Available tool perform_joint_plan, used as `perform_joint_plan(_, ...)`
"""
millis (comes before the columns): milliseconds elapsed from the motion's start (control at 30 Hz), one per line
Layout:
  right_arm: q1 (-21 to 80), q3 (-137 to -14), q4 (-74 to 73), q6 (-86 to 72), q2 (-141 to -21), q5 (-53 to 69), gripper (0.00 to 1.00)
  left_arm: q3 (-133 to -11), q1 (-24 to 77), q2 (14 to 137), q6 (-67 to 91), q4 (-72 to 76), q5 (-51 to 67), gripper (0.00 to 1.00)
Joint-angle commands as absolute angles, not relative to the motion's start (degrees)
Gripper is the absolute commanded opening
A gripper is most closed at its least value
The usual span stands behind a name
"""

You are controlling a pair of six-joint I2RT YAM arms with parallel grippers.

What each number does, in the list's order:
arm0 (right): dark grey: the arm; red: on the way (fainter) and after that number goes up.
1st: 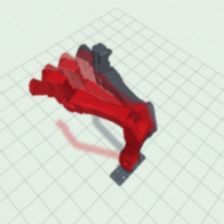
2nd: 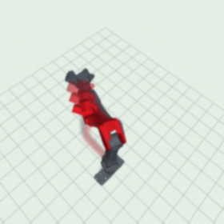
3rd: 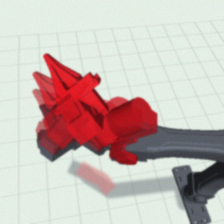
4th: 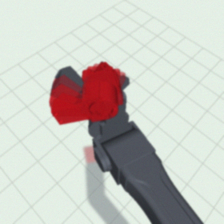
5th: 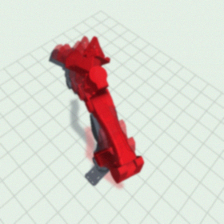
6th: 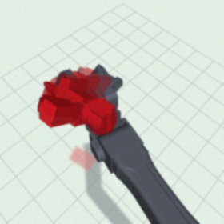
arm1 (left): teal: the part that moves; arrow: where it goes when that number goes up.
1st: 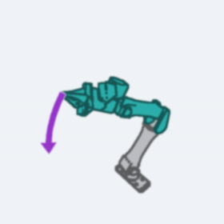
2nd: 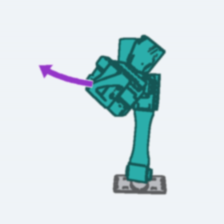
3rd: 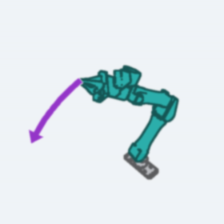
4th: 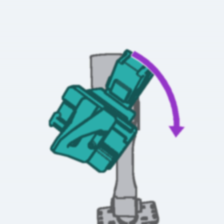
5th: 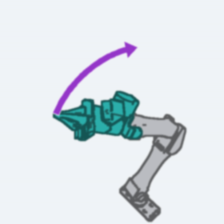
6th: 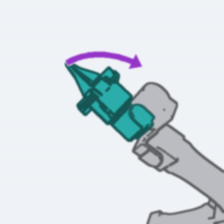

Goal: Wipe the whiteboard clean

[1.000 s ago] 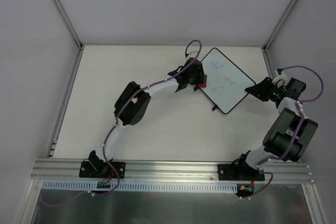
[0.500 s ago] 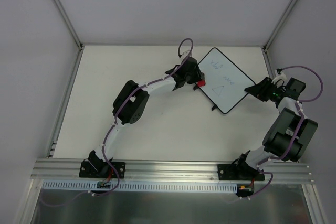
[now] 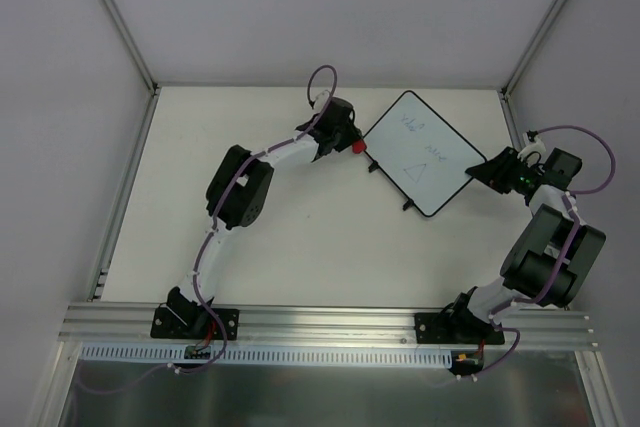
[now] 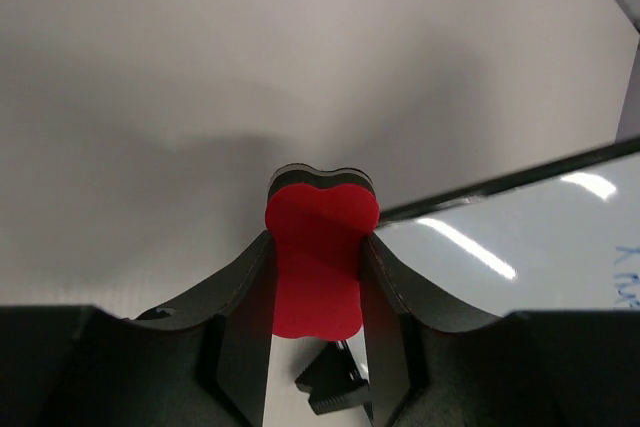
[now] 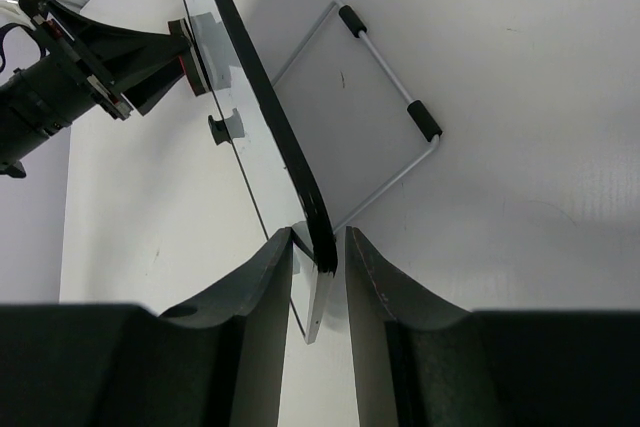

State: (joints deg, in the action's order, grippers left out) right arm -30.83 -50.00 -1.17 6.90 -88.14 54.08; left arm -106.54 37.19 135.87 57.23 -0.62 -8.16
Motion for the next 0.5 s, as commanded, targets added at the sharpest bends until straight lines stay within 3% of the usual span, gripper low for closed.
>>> perform_joint_plan(0, -30.8, -49.6, -0.4, 7.7, -89.3, 52.1, 0.31, -110.0, 36.2, 137.3, 59.1, -2.5, -10.2, 0.08)
perform_joint_plan(467, -30.8, -49.7, -0.4, 7.6, -89.4, 52.3, 0.31, -112.8, 39.5, 132.5, 47.1, 1.9, -11.0, 0.08)
